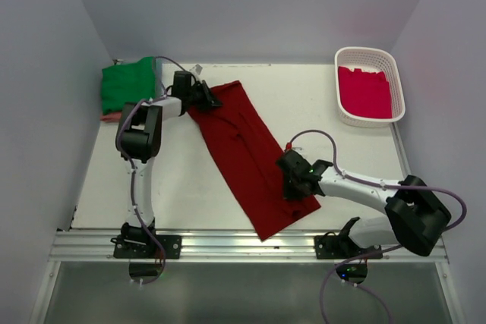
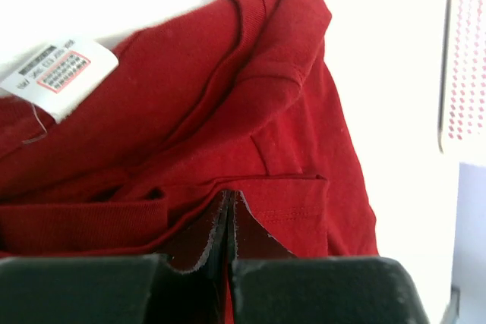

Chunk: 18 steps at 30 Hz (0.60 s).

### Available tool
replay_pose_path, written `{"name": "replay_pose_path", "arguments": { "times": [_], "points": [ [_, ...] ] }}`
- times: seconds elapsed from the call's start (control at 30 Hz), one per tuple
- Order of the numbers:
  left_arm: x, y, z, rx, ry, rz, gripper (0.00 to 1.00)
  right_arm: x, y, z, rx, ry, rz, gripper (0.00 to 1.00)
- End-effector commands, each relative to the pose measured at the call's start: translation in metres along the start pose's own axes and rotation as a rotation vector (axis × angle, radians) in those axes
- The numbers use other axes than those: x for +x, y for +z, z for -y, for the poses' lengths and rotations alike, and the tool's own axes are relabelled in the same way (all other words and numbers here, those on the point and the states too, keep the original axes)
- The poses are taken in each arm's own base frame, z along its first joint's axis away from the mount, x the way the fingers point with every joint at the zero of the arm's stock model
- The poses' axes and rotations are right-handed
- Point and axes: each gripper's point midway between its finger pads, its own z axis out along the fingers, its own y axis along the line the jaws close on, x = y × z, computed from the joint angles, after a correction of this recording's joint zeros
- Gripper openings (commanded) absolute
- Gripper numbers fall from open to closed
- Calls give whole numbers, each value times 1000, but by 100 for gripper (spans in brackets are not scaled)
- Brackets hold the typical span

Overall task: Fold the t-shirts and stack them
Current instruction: Fold the tshirt

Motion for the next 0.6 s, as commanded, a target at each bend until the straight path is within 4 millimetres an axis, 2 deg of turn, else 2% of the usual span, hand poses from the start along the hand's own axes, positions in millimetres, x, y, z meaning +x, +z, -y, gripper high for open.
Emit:
{"name": "replay_pose_path", "arguments": {
  "times": [0.0, 0.03, 0.07, 0.1, 0.13, 0.17, 0.2, 0.27, 0.33, 0.37, 0.4, 0.43, 0.47, 0.5, 0.57],
  "points": [
    [15, 15, 22, 116, 53, -84, 3, 32, -3, -2, -9, 81, -73, 0],
    [9, 17, 27, 133, 62, -78, 3, 42, -1, -6, -31, 84, -92, 0],
    [17, 23, 27, 147, 61, -104, 3, 46, 1, -7, -35, 86, -97, 0],
    [12, 26, 35, 169, 74, -102, 3, 57, 5, -7, -33, 93, -115, 0],
    [13, 29, 38, 181, 80, -112, 3, 61, 9, -13, -48, 96, -127, 0],
    [23, 34, 38, 187, 79, -143, 4, 65, 11, -14, -47, 95, -133, 0],
    [19, 37, 46, 210, 106, -141, 5, 73, 12, -20, -52, 90, -144, 0],
    [24, 44, 51, 225, 112, -160, 5, 81, 16, -30, -67, 80, -157, 0],
    [21, 54, 53, 244, 121, -165, 5, 88, 14, -47, -87, 57, -154, 0],
    [27, 60, 48, 241, 112, -181, 5, 92, 13, -49, -78, 42, -159, 0],
    [16, 63, 56, 254, 129, -163, 5, 92, 9, -60, -88, 26, -143, 0],
    [12, 65, 57, 258, 132, -156, 6, 93, 7, -63, -88, 18, -142, 0],
    [18, 69, 50, 241, 113, -181, 6, 94, 6, -65, -88, 13, -142, 0],
    [8, 69, 58, 257, 129, -163, 6, 92, 3, -72, -101, 8, -132, 0],
    [4, 70, 61, 260, 129, -162, 6, 92, -1, -73, -94, -2, -126, 0]
  ]
}}
